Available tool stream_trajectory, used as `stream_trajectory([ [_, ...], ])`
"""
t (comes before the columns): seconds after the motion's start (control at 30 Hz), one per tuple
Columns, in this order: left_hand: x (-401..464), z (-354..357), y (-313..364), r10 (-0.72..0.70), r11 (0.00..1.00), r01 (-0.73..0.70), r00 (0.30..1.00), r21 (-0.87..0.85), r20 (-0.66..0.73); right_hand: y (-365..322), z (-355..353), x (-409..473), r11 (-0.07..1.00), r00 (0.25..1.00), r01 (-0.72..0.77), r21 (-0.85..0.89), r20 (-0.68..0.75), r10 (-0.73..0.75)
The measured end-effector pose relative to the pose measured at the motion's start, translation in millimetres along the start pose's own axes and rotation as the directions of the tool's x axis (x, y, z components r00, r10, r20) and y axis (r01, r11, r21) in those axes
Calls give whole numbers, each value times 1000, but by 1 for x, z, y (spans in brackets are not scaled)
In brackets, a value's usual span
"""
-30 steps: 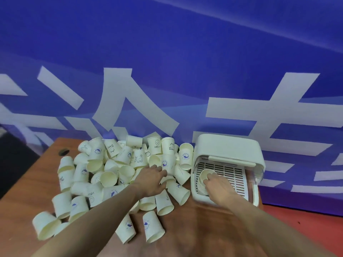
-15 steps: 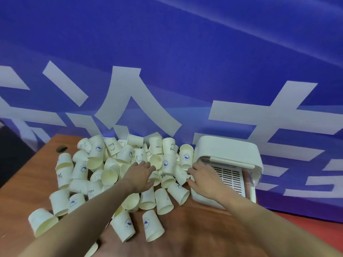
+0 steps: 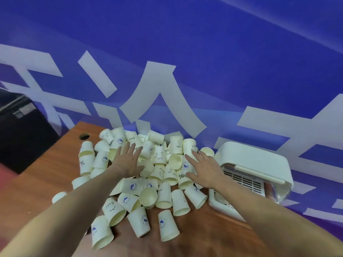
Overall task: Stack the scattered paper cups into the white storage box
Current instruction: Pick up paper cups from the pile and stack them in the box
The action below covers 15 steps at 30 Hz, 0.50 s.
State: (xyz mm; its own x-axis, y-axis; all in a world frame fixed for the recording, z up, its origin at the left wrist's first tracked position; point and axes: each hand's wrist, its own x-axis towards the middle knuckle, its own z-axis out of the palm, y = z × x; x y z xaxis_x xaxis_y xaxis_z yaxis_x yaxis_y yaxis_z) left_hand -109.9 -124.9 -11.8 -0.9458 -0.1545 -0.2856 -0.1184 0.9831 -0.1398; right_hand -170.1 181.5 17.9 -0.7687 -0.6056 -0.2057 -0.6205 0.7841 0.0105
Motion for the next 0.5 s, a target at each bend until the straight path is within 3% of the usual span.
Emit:
stream_trajectory([
  [0.5, 84, 14, -33, 39, 996, -33, 997, -83, 67, 0, 3, 109, 997, 997, -21, -67, 66, 26],
])
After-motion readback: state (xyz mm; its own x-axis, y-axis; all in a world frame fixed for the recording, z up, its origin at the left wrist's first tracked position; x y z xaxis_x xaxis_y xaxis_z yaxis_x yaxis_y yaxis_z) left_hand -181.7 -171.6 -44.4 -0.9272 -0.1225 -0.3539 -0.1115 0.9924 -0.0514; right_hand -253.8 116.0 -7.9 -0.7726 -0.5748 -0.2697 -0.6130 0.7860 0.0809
